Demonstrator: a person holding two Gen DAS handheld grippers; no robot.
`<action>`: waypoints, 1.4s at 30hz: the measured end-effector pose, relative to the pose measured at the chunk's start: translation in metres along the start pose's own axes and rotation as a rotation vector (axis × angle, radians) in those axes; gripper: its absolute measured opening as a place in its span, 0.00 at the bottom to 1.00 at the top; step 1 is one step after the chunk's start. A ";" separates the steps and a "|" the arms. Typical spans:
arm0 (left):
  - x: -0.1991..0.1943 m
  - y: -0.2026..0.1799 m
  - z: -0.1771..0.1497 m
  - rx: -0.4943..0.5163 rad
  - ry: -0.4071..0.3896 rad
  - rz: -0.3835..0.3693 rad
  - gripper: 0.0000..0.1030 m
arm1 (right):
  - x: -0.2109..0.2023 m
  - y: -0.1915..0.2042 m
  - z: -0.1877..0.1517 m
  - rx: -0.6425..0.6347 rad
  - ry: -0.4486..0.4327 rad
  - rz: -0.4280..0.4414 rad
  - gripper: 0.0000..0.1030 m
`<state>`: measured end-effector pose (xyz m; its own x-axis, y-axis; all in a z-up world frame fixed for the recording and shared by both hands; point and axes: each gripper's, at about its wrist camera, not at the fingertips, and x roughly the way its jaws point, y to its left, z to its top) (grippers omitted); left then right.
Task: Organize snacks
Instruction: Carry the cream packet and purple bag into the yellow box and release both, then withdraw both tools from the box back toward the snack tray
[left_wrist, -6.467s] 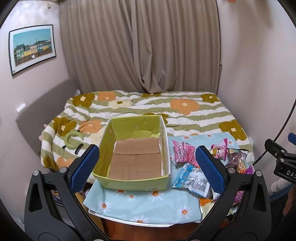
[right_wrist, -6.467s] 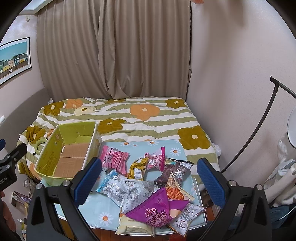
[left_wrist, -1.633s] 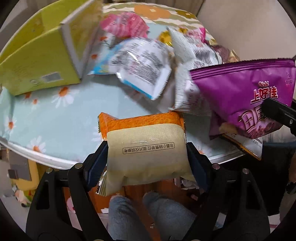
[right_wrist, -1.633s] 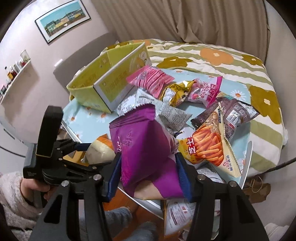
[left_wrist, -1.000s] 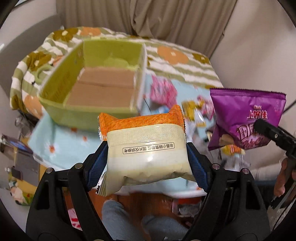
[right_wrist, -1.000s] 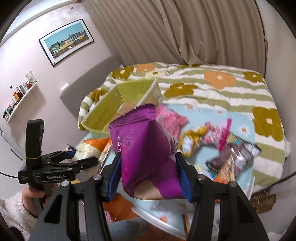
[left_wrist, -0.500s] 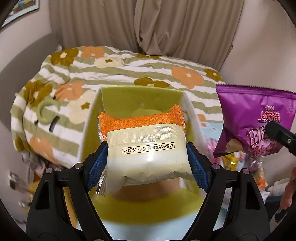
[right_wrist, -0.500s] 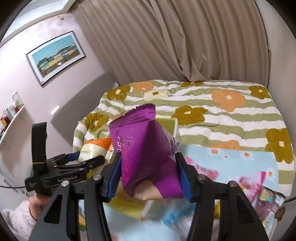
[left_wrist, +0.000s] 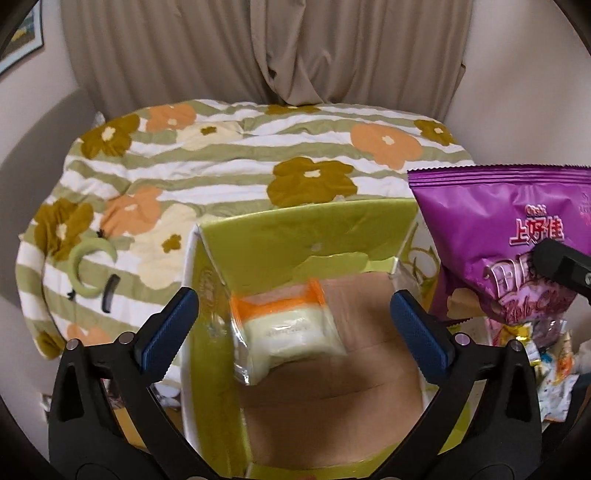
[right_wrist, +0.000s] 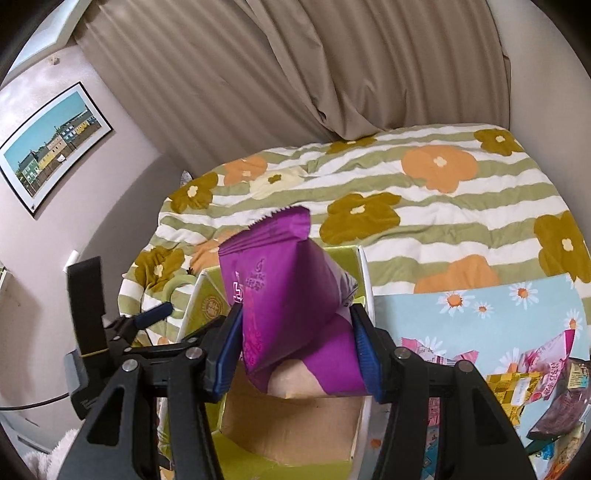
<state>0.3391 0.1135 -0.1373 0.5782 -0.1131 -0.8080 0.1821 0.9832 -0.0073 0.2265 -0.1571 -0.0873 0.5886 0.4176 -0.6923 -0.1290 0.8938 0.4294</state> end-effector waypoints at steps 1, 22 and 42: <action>-0.001 0.001 -0.003 -0.002 0.001 0.013 0.99 | 0.002 0.000 -0.001 -0.005 0.004 0.001 0.50; -0.021 0.014 -0.051 -0.060 0.050 0.130 0.99 | 0.083 0.025 0.014 -0.109 0.180 0.012 0.85; -0.063 0.020 -0.049 -0.056 -0.017 0.091 0.99 | 0.034 0.037 -0.002 -0.180 0.063 -0.086 1.00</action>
<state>0.2679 0.1477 -0.1153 0.6038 -0.0252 -0.7968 0.0840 0.9959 0.0321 0.2402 -0.1093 -0.0957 0.5532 0.3430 -0.7591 -0.2247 0.9390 0.2604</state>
